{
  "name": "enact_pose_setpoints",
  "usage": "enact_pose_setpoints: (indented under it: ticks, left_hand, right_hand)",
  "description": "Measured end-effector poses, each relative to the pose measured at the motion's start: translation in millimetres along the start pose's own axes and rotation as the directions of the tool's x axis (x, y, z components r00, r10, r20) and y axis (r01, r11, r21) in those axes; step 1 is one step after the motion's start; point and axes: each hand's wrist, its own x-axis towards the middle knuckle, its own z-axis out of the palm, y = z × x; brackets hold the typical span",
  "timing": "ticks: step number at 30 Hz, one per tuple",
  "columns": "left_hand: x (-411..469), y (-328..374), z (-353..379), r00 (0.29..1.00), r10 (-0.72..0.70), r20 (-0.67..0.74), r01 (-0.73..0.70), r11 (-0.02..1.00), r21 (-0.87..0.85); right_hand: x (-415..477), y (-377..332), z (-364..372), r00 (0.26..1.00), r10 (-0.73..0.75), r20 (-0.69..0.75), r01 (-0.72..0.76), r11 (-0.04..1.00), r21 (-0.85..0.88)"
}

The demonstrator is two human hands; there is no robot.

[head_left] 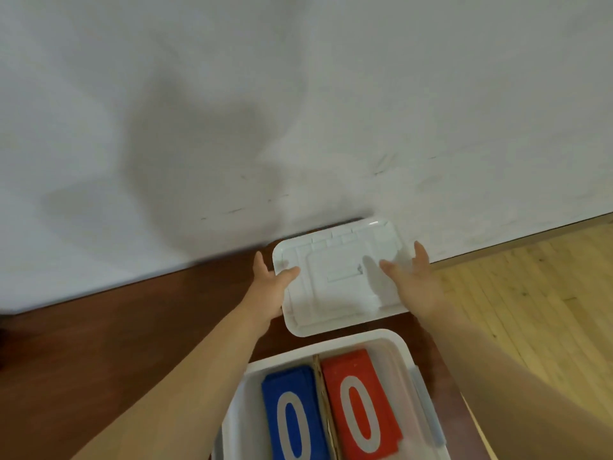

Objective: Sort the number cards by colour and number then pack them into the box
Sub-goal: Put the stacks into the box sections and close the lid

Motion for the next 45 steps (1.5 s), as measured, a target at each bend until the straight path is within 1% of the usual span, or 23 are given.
enact_pose_setpoints:
  ticks: [2, 5, 6, 8, 10, 11, 13, 15, 17, 19, 21, 23, 25, 28, 30, 32, 33, 35, 37, 39, 40, 42, 45]
  left_hand:
    - [-21, 8, -8, 0.997, 0.058, -0.046, -0.067, 0.974, -0.216]
    - [-63, 17, -27, 0.985, 0.108, -0.137, -0.163, 0.852, -0.498]
    - [-78, 18, -34, 0.981, 0.109, -0.158, -0.180, 0.814, -0.552]
    - [-106, 17, -50, 0.980, 0.085, -0.181, -0.180, 0.766, -0.617]
    - [-132, 11, -65, 0.978, 0.060, -0.199, -0.174, 0.762, -0.624]
    - [-142, 4, -72, 0.975, 0.060, -0.215, -0.181, 0.776, -0.604]
    - [-165, -11, -81, 0.968, 0.093, -0.235, -0.212, 0.804, -0.556]
    - [-186, -29, -87, 0.963, 0.155, -0.218, -0.245, 0.838, -0.488]
    - [-204, -49, -91, 0.954, 0.227, -0.195, -0.283, 0.898, -0.337]
    - [-219, -66, -92, 0.943, 0.286, -0.168, -0.314, 0.934, -0.172]
    - [-234, -80, -89, 0.940, 0.320, -0.115, -0.327, 0.944, -0.039]
    - [-246, -91, -85, 0.943, 0.327, -0.058, -0.322, 0.943, 0.083]
    - [-253, -101, -82, 0.937, 0.347, -0.034, -0.334, 0.921, 0.200]
    - [-254, -122, -78, 0.904, 0.427, 0.004, -0.383, 0.808, 0.448]
    - [-251, -136, -75, 0.913, 0.406, 0.044, -0.353, 0.730, 0.585]
    - [-247, -151, -67, 0.926, 0.375, 0.048, -0.288, 0.618, 0.732]
    - [-246, -155, -60, 0.921, 0.389, 0.022, -0.251, 0.548, 0.798]
    - [-243, -154, -46, 0.876, 0.482, -0.024, -0.207, 0.421, 0.883]
    - [-241, -143, -28, 0.828, 0.560, 0.023, -0.229, 0.300, 0.926]
    - [-237, -132, -8, 0.806, 0.578, 0.125, -0.291, 0.204, 0.935]
    - [-234, -129, 1, 0.810, 0.562, 0.167, -0.312, 0.172, 0.935]
    - [-228, -127, 16, 0.827, 0.515, 0.227, -0.338, 0.133, 0.932]
    - [-219, -130, 22, 0.850, 0.462, 0.254, -0.342, 0.117, 0.932]
  right_hand:
    - [-14, -14, -7, 0.995, -0.086, -0.042, 0.092, 0.979, 0.183]
    - [-40, -37, -14, 0.990, -0.107, -0.097, 0.141, 0.856, 0.497]
    - [-51, -44, -16, 0.991, -0.099, -0.092, 0.133, 0.829, 0.543]
    - [-77, -53, -16, 0.988, -0.145, -0.053, 0.150, 0.823, 0.548]
    - [-101, -51, -17, 0.983, -0.185, -0.011, 0.164, 0.841, 0.516]
    - [-111, -47, -16, 0.979, -0.197, 0.042, 0.147, 0.838, 0.526]
    - [-131, -37, -17, 0.957, -0.240, 0.163, 0.120, 0.838, 0.532]
    - [-145, -23, -17, 0.926, -0.256, 0.277, 0.089, 0.863, 0.498]
    - [-161, -10, -19, 0.905, -0.274, 0.326, 0.122, 0.899, 0.420]
    - [-179, -1, -20, 0.886, -0.297, 0.356, 0.185, 0.931, 0.315]
    - [-195, 5, -25, 0.882, -0.317, 0.348, 0.240, 0.939, 0.246]
    - [-207, 8, -30, 0.875, -0.338, 0.346, 0.285, 0.938, 0.194]
    - [-219, 11, -33, 0.860, -0.370, 0.351, 0.349, 0.929, 0.124]
    - [-229, 23, -35, 0.836, -0.431, 0.340, 0.480, 0.875, -0.070]
    - [-233, 39, -30, 0.833, -0.443, 0.331, 0.534, 0.799, -0.276]
    - [-235, 56, -20, 0.812, -0.478, 0.335, 0.581, 0.713, -0.392]
    - [-235, 64, -14, 0.798, -0.497, 0.340, 0.601, 0.694, -0.396]
    - [-231, 74, -8, 0.785, -0.529, 0.323, 0.619, 0.693, -0.369]
    - [-227, 76, -8, 0.788, -0.545, 0.286, 0.614, 0.723, -0.317]
    - [-227, 78, -12, 0.799, -0.556, 0.228, 0.601, 0.736, -0.313]
    - [-229, 77, -15, 0.808, -0.559, 0.183, 0.587, 0.745, -0.315]
    - [-231, 78, -21, 0.834, -0.539, 0.113, 0.549, 0.794, -0.262]
    - [-231, 74, -28, 0.861, -0.497, 0.109, 0.509, 0.835, -0.210]
